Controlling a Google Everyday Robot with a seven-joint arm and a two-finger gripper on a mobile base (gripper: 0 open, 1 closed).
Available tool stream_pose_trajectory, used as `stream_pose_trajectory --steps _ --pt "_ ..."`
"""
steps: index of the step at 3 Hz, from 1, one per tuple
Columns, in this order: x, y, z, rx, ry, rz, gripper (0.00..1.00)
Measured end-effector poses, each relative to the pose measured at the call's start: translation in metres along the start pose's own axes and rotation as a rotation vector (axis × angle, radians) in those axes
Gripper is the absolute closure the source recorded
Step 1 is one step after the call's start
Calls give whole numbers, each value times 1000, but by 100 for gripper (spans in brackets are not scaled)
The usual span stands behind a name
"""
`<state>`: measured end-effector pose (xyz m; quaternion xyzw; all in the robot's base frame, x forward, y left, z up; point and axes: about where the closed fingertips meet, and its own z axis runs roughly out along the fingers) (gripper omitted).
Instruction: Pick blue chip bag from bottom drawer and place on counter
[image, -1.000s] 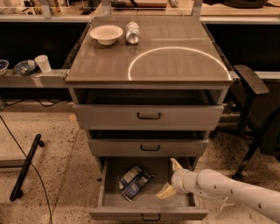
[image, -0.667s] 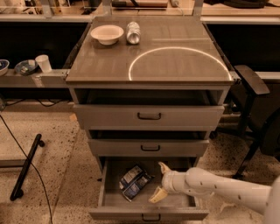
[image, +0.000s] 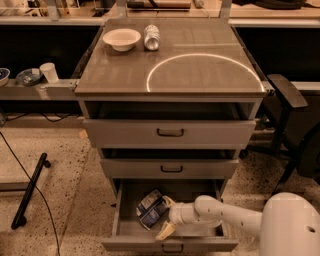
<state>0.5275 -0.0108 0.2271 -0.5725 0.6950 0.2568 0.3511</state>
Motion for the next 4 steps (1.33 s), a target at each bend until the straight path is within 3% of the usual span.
stream_pose_trajectory --steps 1,3,4 --pt "4 7 36 -40 -45 9 0" --pt "3 -7 49 -25 -50 19 43" --pt "0 -7 47 -25 -50 19 52"
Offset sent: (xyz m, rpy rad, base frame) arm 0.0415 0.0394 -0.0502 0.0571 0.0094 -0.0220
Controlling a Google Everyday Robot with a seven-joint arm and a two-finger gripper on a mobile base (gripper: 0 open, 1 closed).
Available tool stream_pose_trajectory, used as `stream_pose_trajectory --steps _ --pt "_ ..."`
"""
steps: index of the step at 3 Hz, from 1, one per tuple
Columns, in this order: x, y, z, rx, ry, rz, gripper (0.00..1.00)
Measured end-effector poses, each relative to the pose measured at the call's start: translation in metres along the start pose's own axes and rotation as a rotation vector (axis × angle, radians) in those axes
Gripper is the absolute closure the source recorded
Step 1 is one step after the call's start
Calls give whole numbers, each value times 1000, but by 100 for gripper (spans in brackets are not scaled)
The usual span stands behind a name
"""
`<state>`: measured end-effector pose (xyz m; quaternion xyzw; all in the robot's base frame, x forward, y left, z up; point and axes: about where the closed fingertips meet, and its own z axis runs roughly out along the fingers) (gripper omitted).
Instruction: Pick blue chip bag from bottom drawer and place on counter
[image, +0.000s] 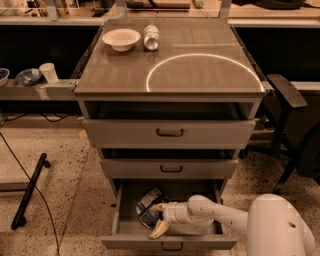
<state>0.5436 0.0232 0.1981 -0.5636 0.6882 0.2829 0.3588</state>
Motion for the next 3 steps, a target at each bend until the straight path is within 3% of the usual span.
stream_pose_trajectory --steps 3 --pt "0 0 0 0 0 0 0"
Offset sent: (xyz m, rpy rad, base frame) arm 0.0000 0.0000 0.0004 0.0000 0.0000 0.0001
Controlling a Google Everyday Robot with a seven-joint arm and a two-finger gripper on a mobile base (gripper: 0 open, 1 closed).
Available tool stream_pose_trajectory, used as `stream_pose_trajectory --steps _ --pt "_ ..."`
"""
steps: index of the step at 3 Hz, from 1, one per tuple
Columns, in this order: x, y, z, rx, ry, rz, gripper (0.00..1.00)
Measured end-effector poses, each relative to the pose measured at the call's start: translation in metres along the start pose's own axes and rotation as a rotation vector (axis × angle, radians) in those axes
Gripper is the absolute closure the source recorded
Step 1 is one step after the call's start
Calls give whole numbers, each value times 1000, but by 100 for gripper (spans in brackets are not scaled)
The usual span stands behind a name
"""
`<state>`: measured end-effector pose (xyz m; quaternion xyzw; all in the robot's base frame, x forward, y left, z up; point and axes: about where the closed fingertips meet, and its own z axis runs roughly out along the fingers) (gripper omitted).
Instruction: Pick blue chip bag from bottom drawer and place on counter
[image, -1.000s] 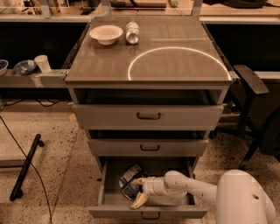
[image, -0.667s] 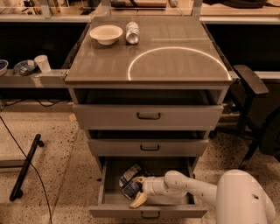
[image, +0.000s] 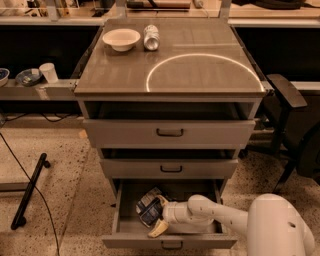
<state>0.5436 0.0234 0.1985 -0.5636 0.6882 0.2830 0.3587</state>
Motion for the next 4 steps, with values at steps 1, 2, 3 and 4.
stream_pose_trajectory --steps 1,2,3,4 --pt "0 0 0 0 0 0 0" --pt "-12 -2 -8 12 36 -58 0" --pt "-37 -3 -28 33 89 -125 0" --pt "-63 -6 -56 70 166 -158 0"
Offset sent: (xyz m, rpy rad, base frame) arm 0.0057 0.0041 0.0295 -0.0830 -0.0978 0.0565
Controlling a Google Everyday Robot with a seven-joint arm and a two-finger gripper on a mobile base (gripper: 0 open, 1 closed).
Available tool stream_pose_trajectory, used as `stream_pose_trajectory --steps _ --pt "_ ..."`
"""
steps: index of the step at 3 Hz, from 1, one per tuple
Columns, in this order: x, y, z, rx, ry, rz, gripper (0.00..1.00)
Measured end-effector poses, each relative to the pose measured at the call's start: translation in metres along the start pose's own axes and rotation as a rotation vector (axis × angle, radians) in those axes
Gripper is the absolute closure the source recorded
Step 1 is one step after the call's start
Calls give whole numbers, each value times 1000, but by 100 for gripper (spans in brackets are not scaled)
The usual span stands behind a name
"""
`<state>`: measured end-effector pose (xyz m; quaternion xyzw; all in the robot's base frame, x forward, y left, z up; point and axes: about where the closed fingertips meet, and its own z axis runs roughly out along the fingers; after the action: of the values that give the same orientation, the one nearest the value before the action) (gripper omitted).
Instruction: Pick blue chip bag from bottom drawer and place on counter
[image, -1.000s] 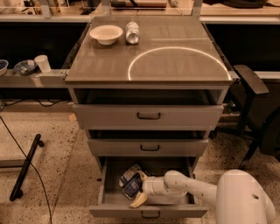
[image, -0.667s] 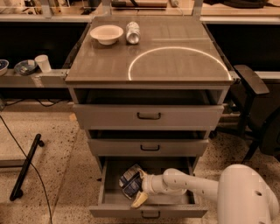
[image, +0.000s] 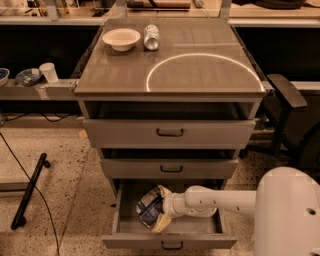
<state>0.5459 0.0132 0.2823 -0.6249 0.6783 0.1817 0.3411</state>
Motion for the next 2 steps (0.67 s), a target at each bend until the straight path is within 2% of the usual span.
stream_pose_trajectory --steps 1,2 --pt "12 2 -15 -8 37 21 0" --pt "33 -11 -9 -33 17 56 0"
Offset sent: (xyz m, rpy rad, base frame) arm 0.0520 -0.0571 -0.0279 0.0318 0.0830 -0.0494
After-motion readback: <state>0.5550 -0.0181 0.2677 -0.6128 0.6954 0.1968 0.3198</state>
